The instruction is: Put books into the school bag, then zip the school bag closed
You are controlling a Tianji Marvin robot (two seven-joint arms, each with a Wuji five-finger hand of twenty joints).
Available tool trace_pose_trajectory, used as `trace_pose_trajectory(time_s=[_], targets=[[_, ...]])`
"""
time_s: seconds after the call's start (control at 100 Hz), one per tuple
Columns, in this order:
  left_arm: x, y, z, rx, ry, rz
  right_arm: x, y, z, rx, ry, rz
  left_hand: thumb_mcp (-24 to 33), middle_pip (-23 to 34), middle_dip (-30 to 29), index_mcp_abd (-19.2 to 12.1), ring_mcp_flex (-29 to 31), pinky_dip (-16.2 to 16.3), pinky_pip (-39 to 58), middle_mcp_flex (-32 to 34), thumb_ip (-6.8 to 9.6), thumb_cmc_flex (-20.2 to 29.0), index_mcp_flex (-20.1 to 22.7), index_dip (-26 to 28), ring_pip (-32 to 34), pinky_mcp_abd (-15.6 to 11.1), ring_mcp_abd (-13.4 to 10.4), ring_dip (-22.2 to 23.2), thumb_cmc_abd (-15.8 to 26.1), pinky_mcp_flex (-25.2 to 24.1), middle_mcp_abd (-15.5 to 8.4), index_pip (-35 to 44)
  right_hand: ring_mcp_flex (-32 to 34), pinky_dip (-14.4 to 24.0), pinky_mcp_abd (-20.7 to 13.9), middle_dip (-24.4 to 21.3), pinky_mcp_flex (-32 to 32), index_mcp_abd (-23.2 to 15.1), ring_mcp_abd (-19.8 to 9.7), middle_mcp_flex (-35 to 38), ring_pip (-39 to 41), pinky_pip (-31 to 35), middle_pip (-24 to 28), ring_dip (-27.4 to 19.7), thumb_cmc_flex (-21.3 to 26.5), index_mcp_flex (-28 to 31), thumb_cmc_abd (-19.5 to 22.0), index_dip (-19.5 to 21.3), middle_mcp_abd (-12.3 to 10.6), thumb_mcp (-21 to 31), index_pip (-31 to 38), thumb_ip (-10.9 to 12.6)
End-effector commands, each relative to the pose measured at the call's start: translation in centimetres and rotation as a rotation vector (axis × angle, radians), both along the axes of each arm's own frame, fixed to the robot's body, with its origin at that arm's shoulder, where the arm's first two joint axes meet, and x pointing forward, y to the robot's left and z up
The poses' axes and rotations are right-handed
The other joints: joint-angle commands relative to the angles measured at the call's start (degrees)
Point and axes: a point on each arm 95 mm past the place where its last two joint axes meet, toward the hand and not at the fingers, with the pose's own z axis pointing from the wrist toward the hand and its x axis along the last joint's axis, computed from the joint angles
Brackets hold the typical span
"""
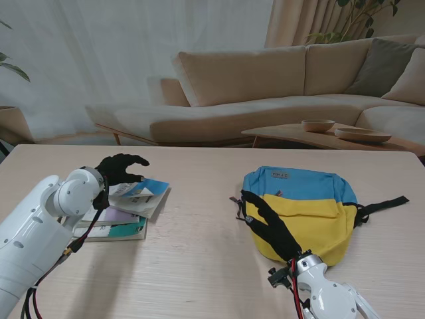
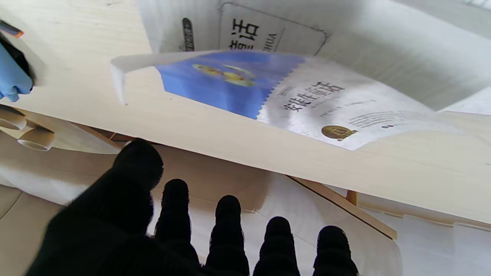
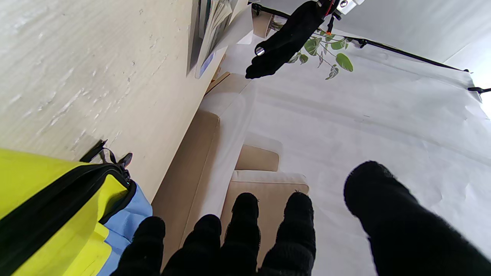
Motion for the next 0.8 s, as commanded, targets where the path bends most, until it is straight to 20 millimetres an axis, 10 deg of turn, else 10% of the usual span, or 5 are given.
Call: trace_pose_trajectory(time_s=[0.0,0.47,0.66,0.79], targets=[[0.0,0.3,-0.7,0.019,0.021,0.01,-0.4,0.4,0.0,0.011,0.001,0.016,1.9,-0.7,-0.3,-2.6,0.3,1.9,1.7,-1.0,-0.25,0.5,-2.6,-0.3,0.9,-0.8,-1.2,0.9,-0.8,-1.3,-1.8,-1.8,-1.2,0.2,-1.9,0.5,-0.1,-0.4,-1.5,-0.8,0.3,0.2,0.8,-0.3,2.1,-0.7,-0.9,-0.8,-0.2,0.3,0.8,0.3],[1.9,1.6,-2.9,0.26,0.04,-0.05,-0.3,0.1,0.5,0.012,-0.008,0.002,11.4,-3.7,-0.9,-8.1,0.5,3.8,1.9,-1.3,-1.84,5.2,-2.5,-2.8,2.2,-1.2,-2.2,0.4,-7.2,0.4,-8.2,-10.9,-1.1,0.1,-1.9,0.4,-0.1,-0.3,-1.6,-0.7,0.3,0.3,0.7,-0.4,2.1,-0.8,-0.9,-1.4,-0.3,0.3,1.4,0.3],[2.0,2.2,-3.2,0.314,0.088,-0.077,-0.3,0.0,0.7,0.013,-0.009,-0.001,15.4,-10.1,-2.8,-8.4,-0.7,2.6,0.7,-3.5,-2.85,-2.6,-2.7,-4.4,-2.0,-2.2,-3.3,-1.9,-12.2,-0.9,-9.6,-18.6,-1.1,0.0,-1.8,0.4,-0.1,-0.4,-1.5,-0.7,0.4,0.4,0.6,-0.4,2.0,-0.9,-0.9,-1.7,-0.3,0.4,1.6,0.3],[2.2,2.5,-3.7,0.304,0.137,-0.076,-0.4,-0.1,0.8,0.013,-0.006,-0.005,13.4,-13.7,-5.6,-8.0,-0.6,-4.0,-2.8,-4.6,-3.91,-8.1,-2.8,-3.9,-4.3,-2.7,-3.8,-7.2,-12.8,0.1,-8.8,-23.2,-1.2,0.0,-1.8,0.4,-0.2,-0.3,-1.5,-0.7,0.4,0.4,0.6,-0.4,2.0,-0.9,-1.0,-1.8,-0.3,0.4,1.7,0.3]])
